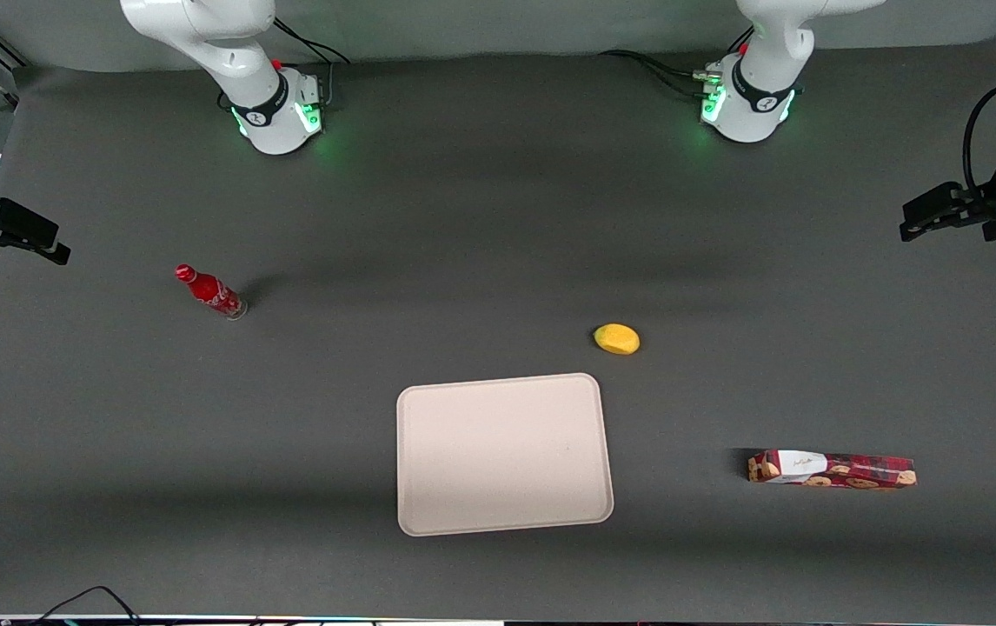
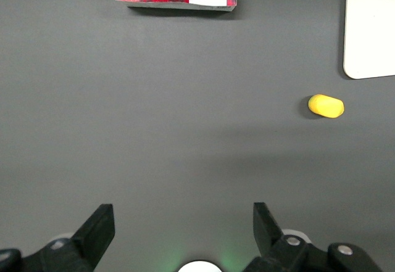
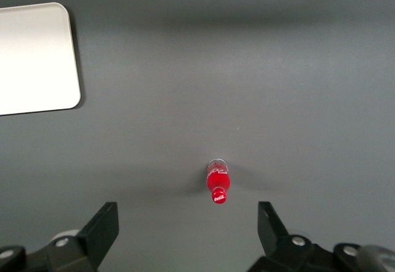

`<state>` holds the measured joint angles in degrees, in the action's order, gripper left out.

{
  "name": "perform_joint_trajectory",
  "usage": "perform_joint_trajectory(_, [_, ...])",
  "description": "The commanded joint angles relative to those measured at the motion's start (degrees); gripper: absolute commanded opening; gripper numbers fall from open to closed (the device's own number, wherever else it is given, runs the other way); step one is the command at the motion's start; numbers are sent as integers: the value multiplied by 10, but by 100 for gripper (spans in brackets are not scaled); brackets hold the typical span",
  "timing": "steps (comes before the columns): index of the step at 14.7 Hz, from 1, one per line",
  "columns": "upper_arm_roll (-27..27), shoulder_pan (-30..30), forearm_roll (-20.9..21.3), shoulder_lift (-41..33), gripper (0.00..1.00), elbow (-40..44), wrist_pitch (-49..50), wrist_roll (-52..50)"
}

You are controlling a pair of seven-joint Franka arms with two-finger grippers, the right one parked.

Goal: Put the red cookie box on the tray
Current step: 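Move the left gripper out toward the red plaid shortbread box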

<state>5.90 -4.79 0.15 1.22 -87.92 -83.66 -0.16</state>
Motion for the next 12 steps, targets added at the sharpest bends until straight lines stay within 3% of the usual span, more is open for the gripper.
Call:
perform_joint_trajectory(1, [0, 3, 6, -4, 100, 14, 19, 9])
perform_joint_trajectory(12, [-6, -2, 7, 13, 100, 12, 15, -3])
